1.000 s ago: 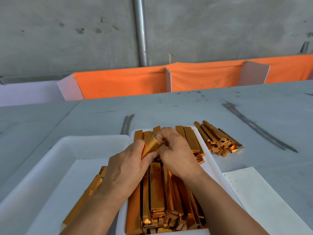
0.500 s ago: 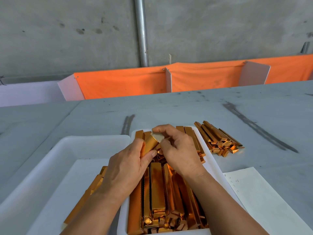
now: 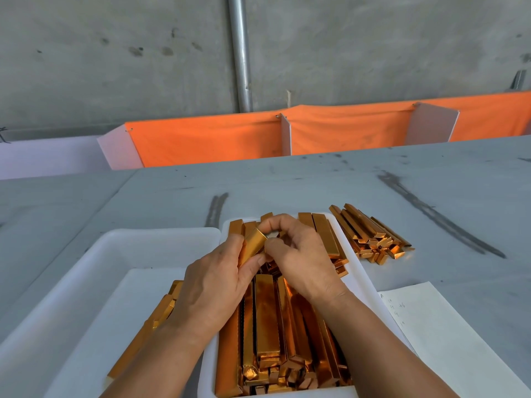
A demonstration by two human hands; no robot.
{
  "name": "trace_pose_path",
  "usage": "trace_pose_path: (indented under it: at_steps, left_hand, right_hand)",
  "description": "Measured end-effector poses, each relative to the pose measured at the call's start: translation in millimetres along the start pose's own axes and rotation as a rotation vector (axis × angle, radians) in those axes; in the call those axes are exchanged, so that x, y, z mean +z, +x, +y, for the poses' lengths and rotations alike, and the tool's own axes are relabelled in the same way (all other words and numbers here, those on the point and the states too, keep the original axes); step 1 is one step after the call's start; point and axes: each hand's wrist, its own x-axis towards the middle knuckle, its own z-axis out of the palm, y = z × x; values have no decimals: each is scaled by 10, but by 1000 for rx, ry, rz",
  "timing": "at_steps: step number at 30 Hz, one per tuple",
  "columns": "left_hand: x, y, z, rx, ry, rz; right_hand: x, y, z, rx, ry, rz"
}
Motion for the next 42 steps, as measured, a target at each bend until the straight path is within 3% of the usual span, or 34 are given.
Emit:
trace_pose_path:
  at_steps: [16, 19, 23, 28, 42]
  left_hand:
    - [7, -11, -15, -18, -67, 12]
    - [0, -17, -14, -19, -117, 23]
    - [-3, -23, -14, 12, -127, 15]
    - [-5, -31, -26, 24, -120, -8]
    - [-6, -33, -24, 48, -133, 6]
  right_hand:
    - [12, -21, -1, -15, -3, 35]
    - [-24, -19, -56, 7, 183, 44]
    - [-106, 31, -76, 183, 507, 101]
    - [-96, 42, -55, 251, 609, -43]
    - [-99, 41, -23, 176, 503, -59]
